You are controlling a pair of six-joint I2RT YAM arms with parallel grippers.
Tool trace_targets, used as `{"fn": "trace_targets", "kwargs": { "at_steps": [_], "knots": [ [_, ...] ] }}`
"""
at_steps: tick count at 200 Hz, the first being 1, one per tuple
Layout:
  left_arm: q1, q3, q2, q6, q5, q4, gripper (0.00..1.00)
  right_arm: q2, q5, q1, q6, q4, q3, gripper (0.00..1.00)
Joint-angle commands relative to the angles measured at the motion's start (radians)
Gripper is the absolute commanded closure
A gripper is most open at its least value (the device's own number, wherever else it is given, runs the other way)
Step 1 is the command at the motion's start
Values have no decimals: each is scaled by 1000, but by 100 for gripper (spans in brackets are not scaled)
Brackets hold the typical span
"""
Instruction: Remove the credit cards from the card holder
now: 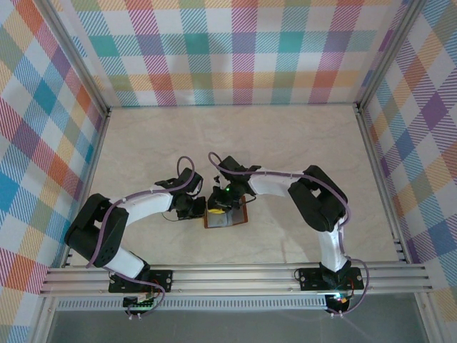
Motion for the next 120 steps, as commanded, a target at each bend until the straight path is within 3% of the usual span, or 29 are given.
{"fn": "trace_targets", "kwargs": {
  "at_steps": [1,69,120],
  "knots": [
    [3,-39,14,-4,28,-16,93,24,17,13,-9,-40,24,81],
    [19,-55,14,9,24,-13,93,-6,185,31,-55,-223,35,66],
    [20,-59,5,7,28,-11,93,-17,277,39,-79,-317,66,60]
  ]
}}
